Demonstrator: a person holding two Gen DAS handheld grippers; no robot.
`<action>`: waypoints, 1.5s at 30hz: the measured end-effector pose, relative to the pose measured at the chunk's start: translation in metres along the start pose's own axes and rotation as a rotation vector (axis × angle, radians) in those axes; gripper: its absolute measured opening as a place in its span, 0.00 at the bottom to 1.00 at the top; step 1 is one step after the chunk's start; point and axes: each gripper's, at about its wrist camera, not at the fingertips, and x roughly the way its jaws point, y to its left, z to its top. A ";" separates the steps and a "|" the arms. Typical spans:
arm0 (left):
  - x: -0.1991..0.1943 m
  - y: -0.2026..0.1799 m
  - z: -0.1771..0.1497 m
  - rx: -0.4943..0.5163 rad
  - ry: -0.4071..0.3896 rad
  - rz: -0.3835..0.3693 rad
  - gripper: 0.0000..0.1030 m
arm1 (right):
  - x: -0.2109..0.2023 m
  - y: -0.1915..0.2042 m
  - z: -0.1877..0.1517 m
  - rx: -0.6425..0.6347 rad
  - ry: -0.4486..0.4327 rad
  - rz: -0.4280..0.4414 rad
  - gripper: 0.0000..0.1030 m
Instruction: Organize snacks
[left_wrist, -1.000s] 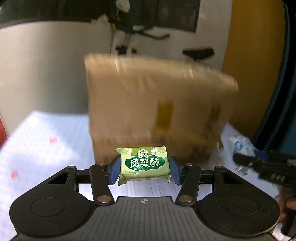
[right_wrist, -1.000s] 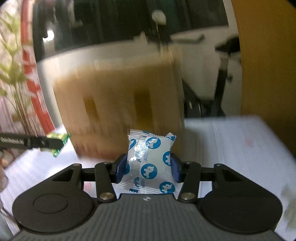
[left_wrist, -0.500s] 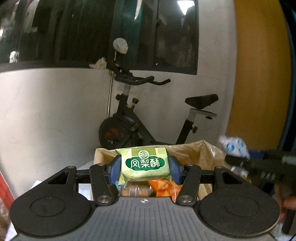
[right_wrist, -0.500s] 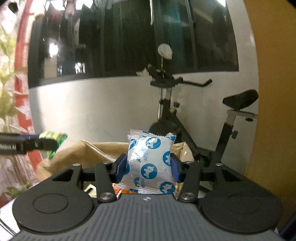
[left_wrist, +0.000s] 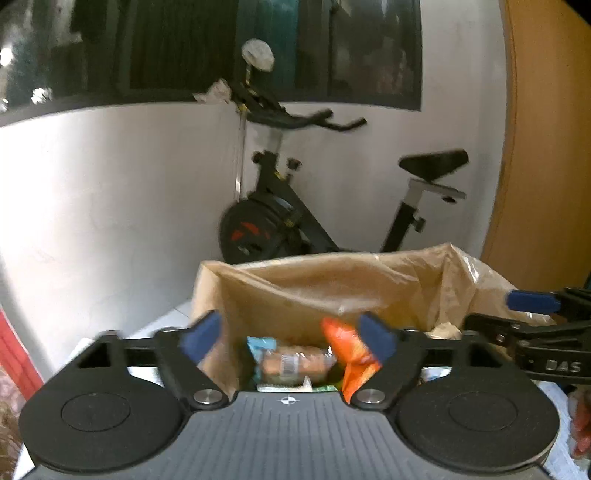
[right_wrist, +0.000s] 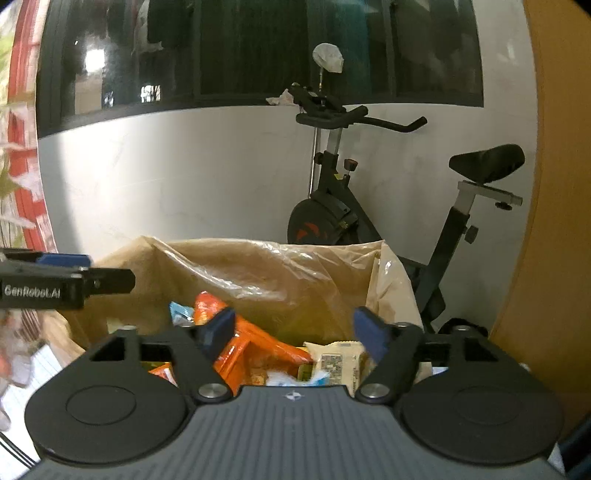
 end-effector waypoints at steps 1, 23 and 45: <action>-0.005 0.001 0.002 0.002 -0.013 0.003 0.90 | -0.003 0.001 0.002 0.009 -0.002 -0.002 0.82; -0.124 -0.022 0.015 0.061 -0.113 -0.013 0.94 | -0.122 0.019 0.028 0.063 -0.103 -0.005 0.97; -0.164 -0.020 -0.016 -0.037 -0.044 0.021 0.94 | -0.176 0.045 0.002 0.083 -0.100 0.037 0.97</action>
